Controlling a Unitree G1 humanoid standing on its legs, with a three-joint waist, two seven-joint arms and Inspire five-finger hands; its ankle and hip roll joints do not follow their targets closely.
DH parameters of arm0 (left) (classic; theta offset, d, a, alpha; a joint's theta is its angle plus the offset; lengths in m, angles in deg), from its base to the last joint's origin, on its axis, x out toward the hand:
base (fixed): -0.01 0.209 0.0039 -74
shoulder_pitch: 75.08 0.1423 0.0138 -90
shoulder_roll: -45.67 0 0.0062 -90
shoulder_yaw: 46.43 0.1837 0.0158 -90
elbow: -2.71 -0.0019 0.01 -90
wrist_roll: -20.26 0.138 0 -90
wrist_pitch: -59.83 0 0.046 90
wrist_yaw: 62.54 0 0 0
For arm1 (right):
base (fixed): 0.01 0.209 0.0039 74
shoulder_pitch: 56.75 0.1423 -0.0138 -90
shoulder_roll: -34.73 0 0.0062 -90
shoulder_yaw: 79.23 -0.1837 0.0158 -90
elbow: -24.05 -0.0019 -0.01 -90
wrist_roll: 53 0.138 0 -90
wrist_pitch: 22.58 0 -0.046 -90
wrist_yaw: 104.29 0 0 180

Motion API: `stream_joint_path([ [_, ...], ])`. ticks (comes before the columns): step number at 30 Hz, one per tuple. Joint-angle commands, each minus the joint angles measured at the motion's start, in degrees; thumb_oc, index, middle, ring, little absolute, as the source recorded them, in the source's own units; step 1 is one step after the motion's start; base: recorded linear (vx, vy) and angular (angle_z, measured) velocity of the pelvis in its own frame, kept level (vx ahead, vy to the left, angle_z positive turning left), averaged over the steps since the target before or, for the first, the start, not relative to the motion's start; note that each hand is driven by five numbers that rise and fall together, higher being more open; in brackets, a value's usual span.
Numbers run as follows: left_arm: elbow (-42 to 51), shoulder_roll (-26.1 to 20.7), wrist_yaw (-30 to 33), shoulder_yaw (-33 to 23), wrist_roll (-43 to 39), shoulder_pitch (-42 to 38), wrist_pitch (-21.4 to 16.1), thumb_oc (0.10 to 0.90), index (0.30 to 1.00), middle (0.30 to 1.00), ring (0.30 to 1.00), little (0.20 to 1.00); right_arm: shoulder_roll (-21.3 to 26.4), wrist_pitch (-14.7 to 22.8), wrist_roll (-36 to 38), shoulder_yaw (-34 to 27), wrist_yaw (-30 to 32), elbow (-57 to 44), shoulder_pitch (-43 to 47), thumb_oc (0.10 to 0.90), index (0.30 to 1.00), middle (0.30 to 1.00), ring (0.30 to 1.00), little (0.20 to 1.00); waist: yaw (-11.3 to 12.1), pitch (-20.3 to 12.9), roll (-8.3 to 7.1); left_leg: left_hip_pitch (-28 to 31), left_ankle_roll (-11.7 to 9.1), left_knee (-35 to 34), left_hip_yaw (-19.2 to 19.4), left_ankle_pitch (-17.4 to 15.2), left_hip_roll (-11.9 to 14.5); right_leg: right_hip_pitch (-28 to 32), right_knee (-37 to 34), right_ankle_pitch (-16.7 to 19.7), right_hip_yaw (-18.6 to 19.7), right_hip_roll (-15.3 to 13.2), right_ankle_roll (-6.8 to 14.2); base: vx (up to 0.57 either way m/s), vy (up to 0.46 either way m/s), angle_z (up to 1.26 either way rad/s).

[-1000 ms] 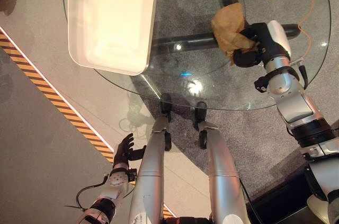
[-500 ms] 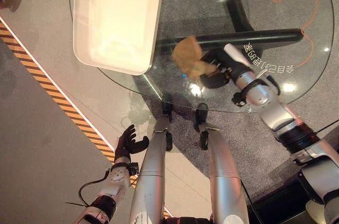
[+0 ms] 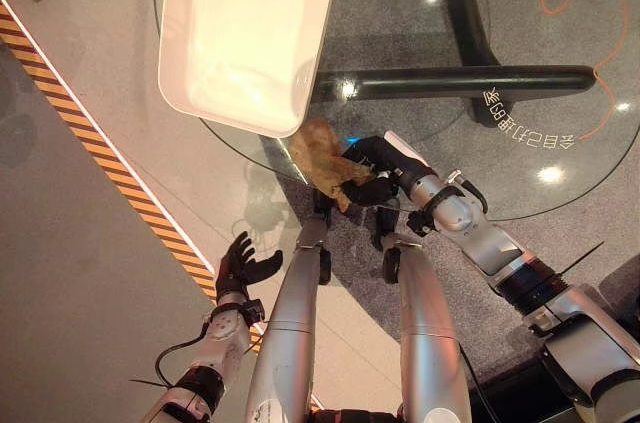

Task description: Wipe the table with a cloth and put it in the basket.

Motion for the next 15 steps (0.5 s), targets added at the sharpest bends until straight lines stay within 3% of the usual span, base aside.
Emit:
stream_joint_path([
  [1,2.6,-0.4,2.0,-4.5,-3.4,6.3,-6.7,0.800,0.900,0.900,0.900,0.900,-2.2,5.3,4.1,-3.4,4.3,-6.6,-4.0,0.100,0.300,0.300,0.300,0.200,0.5,-0.7,0.62,3.5,4.9,7.4,2.1,-9.3,-2.0,1.7,-9.5,8.8,1.4,2.0,2.1,0.01,-0.038,0.02],
  [4,5.1,-0.3,2.1,-5.9,-1.7,7.4,-7.4,0.800,0.900,0.900,0.900,0.900,-2.8,7.0,5.1,-6.8,7.0,-7.4,-5.9,0.100,0.300,0.300,0.300,0.200,0.5,-0.7,0.50,4.8,5.0,7.1,1.9,-9.4,-2.0,2.9,-9.5,8.7,1.4,2.1,2.1,-0.02,-0.019,0.01],
  [5,5.6,-0.1,1.7,-6.5,-1.8,7.0,-7.8,0.800,0.900,0.900,0.900,0.900,-2.8,7.1,5.5,-8.0,7.4,-8.0,-5.7,0.100,0.300,0.300,0.300,0.200,0.4,-0.7,0.33,3.6,5.3,6.6,2.2,-7.7,-2.0,1.9,-10.2,10.3,1.1,1.9,1.7,-0.05,-0.024,0.02],
  [15,11.7,1.2,-7.3,-7.5,-5.3,11.7,-8.3,0.800,0.900,0.900,0.900,0.900,-5.2,13.5,11.5,-17.8,9.1,-17.1,-13.5,0.100,0.300,0.300,0.300,0.200,-0.5,-0.7,-0.31,6.8,5.7,6.3,2.3,-8.4,-1.7,5.1,-10.4,9.9,1.4,2.2,1.8,-0.01,-0.003,0.00],
])
